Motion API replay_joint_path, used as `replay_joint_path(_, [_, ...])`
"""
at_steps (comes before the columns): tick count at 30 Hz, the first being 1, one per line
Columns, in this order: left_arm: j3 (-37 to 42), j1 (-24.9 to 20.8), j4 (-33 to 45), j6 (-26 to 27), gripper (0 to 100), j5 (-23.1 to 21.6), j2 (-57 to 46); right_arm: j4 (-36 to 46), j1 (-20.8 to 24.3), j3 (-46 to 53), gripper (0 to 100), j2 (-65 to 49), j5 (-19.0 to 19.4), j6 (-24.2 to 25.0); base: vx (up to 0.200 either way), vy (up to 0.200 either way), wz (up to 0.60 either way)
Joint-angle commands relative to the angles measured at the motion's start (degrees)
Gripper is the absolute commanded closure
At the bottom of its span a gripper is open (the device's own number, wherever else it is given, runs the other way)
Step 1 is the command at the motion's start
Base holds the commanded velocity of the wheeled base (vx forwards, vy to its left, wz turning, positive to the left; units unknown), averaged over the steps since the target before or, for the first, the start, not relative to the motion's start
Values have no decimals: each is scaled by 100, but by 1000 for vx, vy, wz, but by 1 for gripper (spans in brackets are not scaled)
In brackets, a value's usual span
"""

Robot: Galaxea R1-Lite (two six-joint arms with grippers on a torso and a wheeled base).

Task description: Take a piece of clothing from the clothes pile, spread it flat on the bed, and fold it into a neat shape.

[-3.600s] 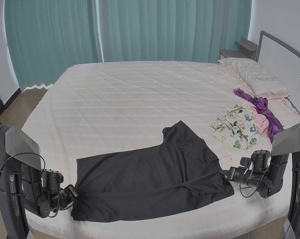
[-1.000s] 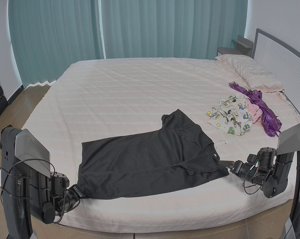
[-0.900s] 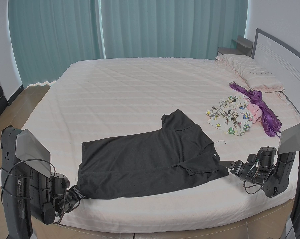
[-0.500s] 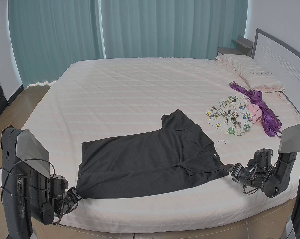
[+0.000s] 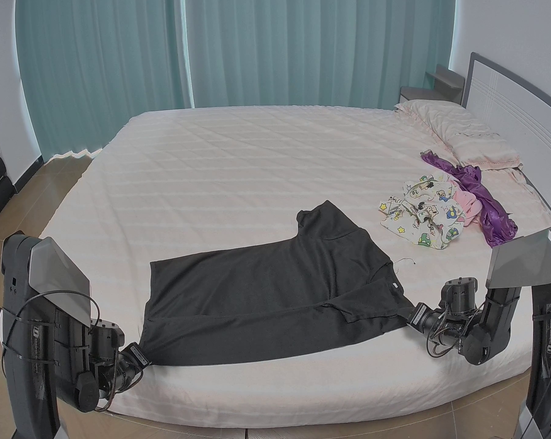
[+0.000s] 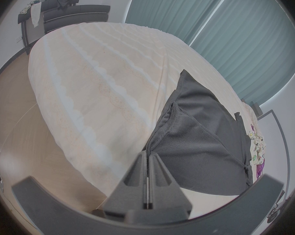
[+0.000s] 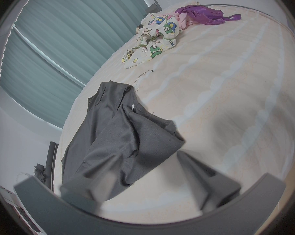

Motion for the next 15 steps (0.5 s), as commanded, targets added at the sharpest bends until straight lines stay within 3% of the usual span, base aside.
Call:
replay_joint_path(1, [19,-1,-102,-2,100,-1,17,-6,-9,-43,100,146,-41,4,0,0,0])
replay_joint_path(15, [28,175,-102,60,100,-1,34,-129,-255,291,100,5,-85,40,0,0,0])
